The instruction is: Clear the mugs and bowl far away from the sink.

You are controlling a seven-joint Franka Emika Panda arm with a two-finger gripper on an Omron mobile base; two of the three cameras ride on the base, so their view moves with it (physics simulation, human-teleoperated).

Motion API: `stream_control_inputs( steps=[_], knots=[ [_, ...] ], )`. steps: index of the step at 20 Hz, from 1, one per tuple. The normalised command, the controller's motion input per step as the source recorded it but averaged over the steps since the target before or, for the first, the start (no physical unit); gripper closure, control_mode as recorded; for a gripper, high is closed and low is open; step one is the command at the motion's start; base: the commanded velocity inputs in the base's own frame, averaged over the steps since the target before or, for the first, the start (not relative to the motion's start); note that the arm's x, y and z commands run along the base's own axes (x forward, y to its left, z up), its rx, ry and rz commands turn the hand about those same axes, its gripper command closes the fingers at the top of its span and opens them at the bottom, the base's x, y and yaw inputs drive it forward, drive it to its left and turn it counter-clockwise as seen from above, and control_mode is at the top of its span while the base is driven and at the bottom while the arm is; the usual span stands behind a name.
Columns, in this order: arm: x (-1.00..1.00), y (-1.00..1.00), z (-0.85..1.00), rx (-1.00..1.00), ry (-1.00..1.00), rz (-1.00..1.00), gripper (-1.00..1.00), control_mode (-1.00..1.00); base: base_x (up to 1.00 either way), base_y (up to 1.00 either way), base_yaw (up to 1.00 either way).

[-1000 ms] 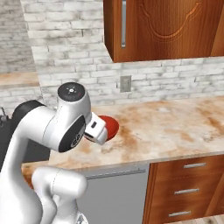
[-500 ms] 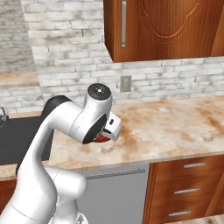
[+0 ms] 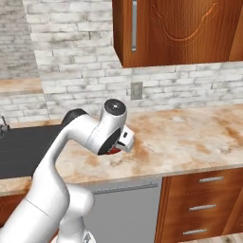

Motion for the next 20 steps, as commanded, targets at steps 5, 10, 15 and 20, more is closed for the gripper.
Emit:
stream_control_inputs(
  steps=[5,10,15,20],
  knots=[
    [0.38,0.00,-0.33,0.05,0.00,0.00,-1.00,-1.00,0.00,0.00,0.00],
    [0.42,0.00,-0.27,0.02,0.00,0.00,-1.00,-1.00,0.00,0.00,0.00],
    [0.38,0.00,-0.19,0.00,0.00,0.00,-1.00,-1.00,0.00,0.00,0.00],
    [0.32,0.00,-0.26,0.00,0.00,0.00,-1.00,-1.00,0.00,0.00,0.00]
  ],
)
